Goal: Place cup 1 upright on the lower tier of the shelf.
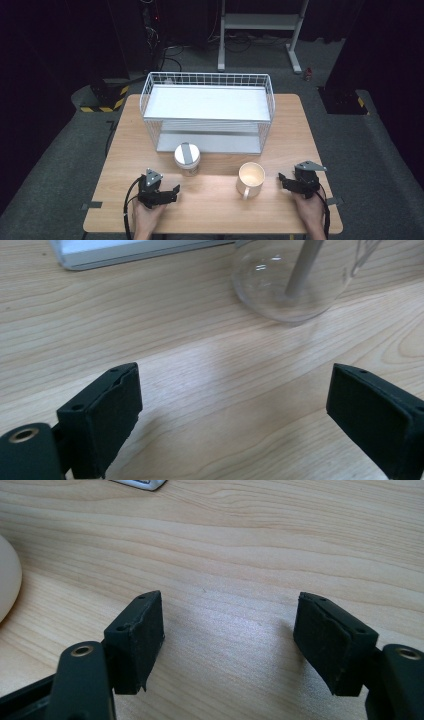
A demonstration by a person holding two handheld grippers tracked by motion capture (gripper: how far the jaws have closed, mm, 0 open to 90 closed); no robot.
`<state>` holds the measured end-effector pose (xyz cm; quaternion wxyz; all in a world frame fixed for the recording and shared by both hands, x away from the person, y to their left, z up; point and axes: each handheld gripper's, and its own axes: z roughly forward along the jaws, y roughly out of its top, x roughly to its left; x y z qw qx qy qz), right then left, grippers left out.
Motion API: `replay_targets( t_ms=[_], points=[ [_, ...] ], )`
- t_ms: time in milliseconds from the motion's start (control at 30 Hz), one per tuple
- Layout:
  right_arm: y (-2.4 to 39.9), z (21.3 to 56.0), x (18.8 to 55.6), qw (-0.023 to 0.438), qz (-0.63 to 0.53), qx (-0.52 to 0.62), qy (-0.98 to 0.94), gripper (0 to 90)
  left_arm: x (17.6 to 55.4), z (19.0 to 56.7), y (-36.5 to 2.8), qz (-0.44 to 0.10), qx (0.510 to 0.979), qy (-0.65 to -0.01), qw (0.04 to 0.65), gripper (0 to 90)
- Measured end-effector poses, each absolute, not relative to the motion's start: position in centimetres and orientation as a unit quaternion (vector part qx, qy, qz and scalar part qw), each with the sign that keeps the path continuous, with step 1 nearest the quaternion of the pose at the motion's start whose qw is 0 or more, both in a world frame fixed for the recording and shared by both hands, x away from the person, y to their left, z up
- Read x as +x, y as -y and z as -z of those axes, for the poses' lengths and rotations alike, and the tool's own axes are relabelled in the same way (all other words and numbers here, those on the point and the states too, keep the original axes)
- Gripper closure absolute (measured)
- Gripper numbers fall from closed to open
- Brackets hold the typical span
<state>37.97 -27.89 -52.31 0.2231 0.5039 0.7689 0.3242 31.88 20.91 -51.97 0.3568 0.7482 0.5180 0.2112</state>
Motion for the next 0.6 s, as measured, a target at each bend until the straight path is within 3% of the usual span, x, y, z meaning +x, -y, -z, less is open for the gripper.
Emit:
replay_targets(
  t_ms=[600],
  points=[
    [27.8, 52.3, 37.9, 0.221, -0.325, 0.505, -0.769, 27.8, 33.3, 50.9, -18.5, -0.207, 0.758, -0.502, 0.361, 5.8]
  ],
)
